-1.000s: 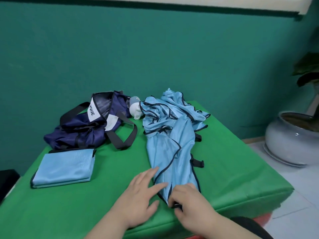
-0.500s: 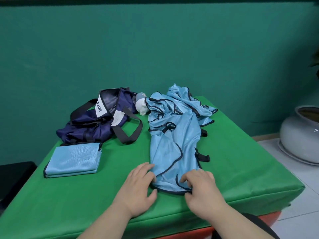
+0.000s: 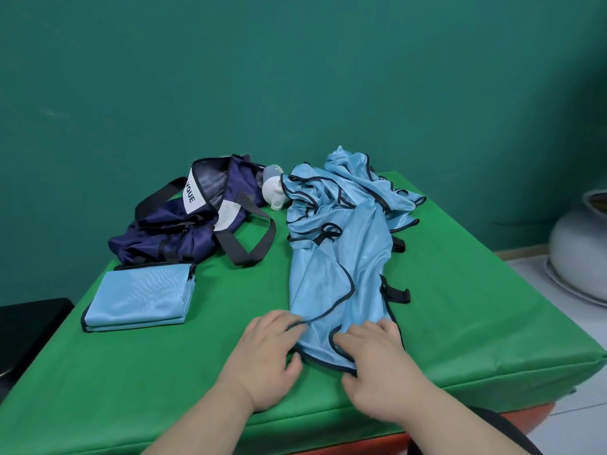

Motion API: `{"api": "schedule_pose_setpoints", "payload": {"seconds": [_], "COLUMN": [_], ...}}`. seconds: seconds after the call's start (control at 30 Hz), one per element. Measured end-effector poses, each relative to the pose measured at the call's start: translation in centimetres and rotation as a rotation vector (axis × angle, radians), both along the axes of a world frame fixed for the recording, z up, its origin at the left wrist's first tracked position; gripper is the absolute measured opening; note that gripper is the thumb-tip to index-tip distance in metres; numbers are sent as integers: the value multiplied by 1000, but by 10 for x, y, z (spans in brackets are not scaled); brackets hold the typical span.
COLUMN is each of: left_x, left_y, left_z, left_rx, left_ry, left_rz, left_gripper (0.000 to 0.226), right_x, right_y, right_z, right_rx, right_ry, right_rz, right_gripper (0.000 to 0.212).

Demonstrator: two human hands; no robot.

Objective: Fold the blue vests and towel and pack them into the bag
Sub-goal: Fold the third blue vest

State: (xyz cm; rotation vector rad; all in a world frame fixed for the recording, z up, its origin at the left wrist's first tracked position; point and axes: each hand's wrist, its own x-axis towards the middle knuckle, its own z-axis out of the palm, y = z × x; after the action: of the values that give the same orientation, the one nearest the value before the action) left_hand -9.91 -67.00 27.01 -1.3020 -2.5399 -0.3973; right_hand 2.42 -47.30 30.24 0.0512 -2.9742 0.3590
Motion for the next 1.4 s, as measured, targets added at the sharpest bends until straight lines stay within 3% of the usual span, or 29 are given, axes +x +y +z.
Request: {"api": "schedule_pose_setpoints", "payload": {"seconds": [0.17, 0.27, 0.5, 0.63, 0.8, 0.87, 1.03, 1.2, 1.3, 1.4], "left_x": [0, 2, 12, 28, 58, 64, 55, 35, 26, 22], "left_y": [-1, -5, -13, -22, -30, -26, -3, 20, 26, 18], "left_z": [3, 4, 8, 4, -6, -2, 13, 21, 22, 26], "left_rx": [87, 144, 151, 154, 282, 336, 328, 144, 88, 201], "left_ry": [-82, -89, -42, -50, -136, -205, -217, -181, -213, -327], "left_rz": [194, 299, 363, 239, 223, 248, 307, 291, 304, 327], "left_gripper": [64, 64, 32, 20, 18, 20, 30, 38, 29, 22], "right_x": [0, 2, 13, 26, 31, 25, 9, -5, -11, -16], "right_y": [4, 6, 15, 21, 17, 12, 1, -3, -3, -7], "right_z": [-3, -11, -10, -2, 12, 14, 15, 14, 18, 23], "right_rx": [30, 67, 83, 43, 23, 43, 64, 32, 30, 9], "right_ry": [2, 125, 149, 87, 27, 57, -3, -35, -98, -117], "right_rz": [35, 28, -47, -42, -168, -244, -409, -522, -567, -568], "right_gripper": [9, 6, 10, 8, 53, 59, 54, 41, 27, 14]}}
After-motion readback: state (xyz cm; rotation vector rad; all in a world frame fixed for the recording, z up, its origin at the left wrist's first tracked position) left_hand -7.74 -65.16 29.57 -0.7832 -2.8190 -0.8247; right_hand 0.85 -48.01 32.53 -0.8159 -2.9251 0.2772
